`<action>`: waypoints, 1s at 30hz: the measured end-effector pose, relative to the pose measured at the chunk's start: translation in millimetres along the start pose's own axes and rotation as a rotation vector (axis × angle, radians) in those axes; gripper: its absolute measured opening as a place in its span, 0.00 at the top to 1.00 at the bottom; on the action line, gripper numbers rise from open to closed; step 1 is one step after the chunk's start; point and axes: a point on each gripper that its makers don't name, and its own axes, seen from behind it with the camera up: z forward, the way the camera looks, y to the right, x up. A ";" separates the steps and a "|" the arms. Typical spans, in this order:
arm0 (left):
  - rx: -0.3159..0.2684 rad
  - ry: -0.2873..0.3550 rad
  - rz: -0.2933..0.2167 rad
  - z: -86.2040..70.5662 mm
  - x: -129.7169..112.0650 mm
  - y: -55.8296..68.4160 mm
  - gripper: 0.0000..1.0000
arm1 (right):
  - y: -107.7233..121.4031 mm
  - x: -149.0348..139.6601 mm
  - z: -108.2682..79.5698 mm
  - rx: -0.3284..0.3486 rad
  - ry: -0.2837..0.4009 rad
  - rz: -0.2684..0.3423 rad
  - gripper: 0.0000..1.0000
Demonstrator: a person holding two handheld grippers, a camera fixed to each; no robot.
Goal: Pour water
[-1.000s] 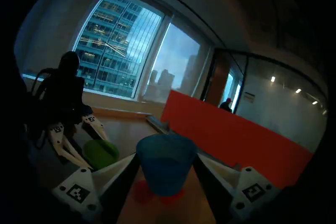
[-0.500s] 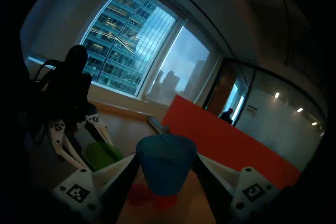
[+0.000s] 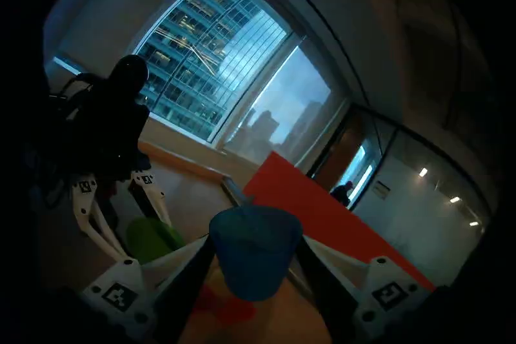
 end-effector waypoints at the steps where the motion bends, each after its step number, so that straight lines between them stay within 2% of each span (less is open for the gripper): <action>1: -0.001 0.001 0.000 0.1 0.3 0.3 0.14 | 0.7 1.1 0.6 -0.001 0.001 -0.006 0.10; 8: -0.005 0.000 0.001 1.2 0.1 1.8 0.14 | 0.4 7.1 4.3 0.005 0.005 -0.066 0.10; 30: -0.020 0.001 0.009 4.3 2.9 4.8 0.14 | 8.2 7.8 15.3 -0.010 -0.032 -0.327 0.10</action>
